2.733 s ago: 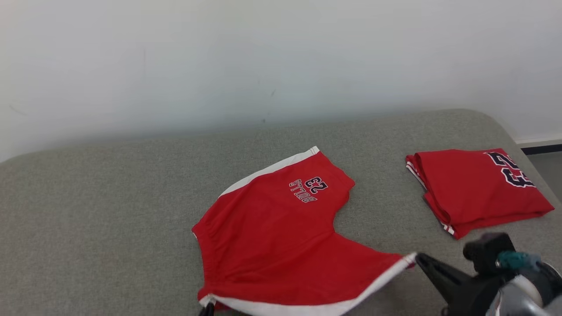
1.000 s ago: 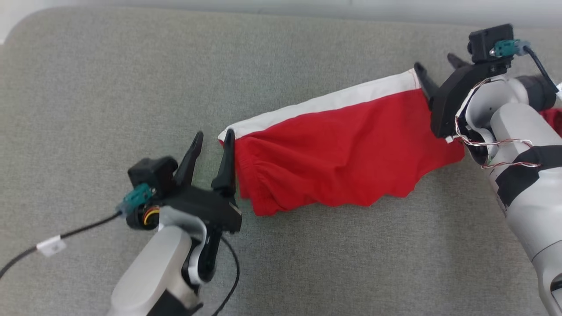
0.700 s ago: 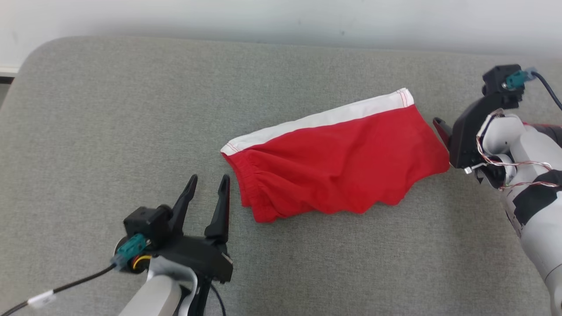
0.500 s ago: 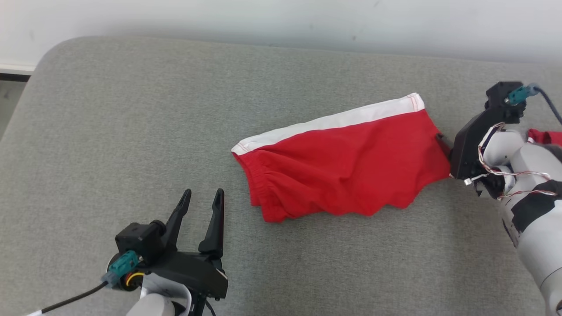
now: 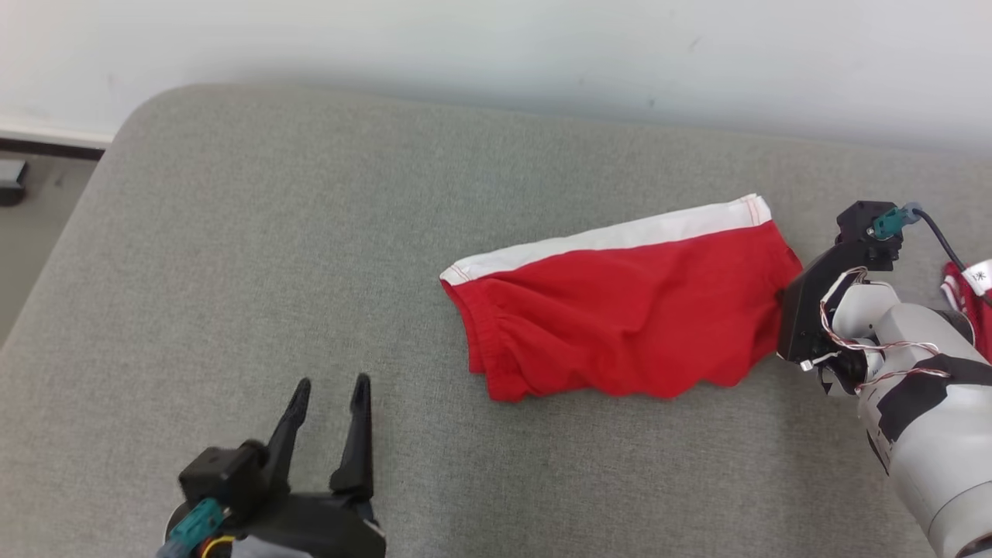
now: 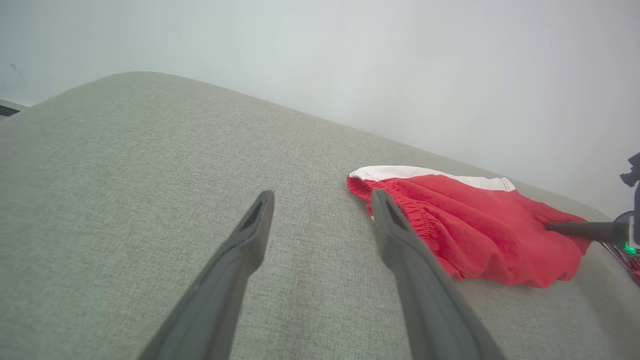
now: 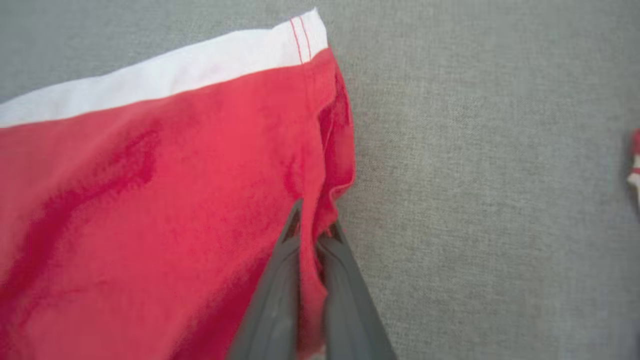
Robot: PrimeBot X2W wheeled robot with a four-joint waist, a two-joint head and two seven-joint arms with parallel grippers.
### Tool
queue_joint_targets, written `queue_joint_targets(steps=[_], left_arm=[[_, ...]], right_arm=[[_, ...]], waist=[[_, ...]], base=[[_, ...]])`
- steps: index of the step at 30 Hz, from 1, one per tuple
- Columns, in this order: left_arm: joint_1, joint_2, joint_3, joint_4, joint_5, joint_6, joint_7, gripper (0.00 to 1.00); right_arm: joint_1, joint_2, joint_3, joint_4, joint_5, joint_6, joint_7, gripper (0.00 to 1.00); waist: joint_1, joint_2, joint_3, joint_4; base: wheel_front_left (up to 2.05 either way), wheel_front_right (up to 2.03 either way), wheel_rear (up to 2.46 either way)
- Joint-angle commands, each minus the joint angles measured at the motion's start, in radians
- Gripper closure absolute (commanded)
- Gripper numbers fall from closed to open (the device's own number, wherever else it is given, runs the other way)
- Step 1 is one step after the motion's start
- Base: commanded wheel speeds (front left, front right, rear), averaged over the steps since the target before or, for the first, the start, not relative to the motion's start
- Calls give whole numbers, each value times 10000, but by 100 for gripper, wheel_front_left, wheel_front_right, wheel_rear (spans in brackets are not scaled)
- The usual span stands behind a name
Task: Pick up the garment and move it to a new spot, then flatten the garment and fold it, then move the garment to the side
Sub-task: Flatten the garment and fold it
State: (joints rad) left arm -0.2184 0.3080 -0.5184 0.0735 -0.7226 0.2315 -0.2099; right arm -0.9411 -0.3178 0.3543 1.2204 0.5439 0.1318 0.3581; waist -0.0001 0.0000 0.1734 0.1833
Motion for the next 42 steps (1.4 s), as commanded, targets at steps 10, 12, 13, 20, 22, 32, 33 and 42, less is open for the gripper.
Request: queue_joint_targets(steps=[10,12,13,20,22,32,33,42], left_arm=[[1397,230,216,-231,-410,322,-63,0],[1632,222,161,-290,-507,353,-10,0],[1750,222,150,-306,-546,387,39,0],[2253,190,-62,-456,-593,469,163,0],[2276,183,-95,-467,-612,481,190,0],[2391,116,-179,-402,-774,430,289,0],[2388,98,-187,-399,-779,427,288,0],[2213,-19,-387,-338,-750,339,320,0]], right_arm=[[796,-152,-58,365,-402,-19,-948,100],[924,-318,-50,386,-502,-19,-1165,100],[995,-391,-63,399,-561,-19,-1267,100],[1299,-663,70,549,-1328,-19,-1992,100],[1253,-440,128,509,-1449,-19,-2093,100],[1440,882,1410,-909,-1739,-19,-1949,100],[1532,996,1622,-1083,-1737,-19,-1817,100],[2122,1734,2507,-1967,-1086,-19,-1005,100]], waist=[[1,0,-1389,-647],[1,0,-1608,-751],[1,0,-1719,-805],[1,0,-2070,-891],[1,0,-2118,-899],[1,0,-2342,-763],[1,0,-2365,-735],[1,0,-2386,-301]], base=[[0,0,0],[0,0,0],[0,0,0],[0,0,0],[0,0,0],[0,0,0],[0,0,0],[0,0,0]])
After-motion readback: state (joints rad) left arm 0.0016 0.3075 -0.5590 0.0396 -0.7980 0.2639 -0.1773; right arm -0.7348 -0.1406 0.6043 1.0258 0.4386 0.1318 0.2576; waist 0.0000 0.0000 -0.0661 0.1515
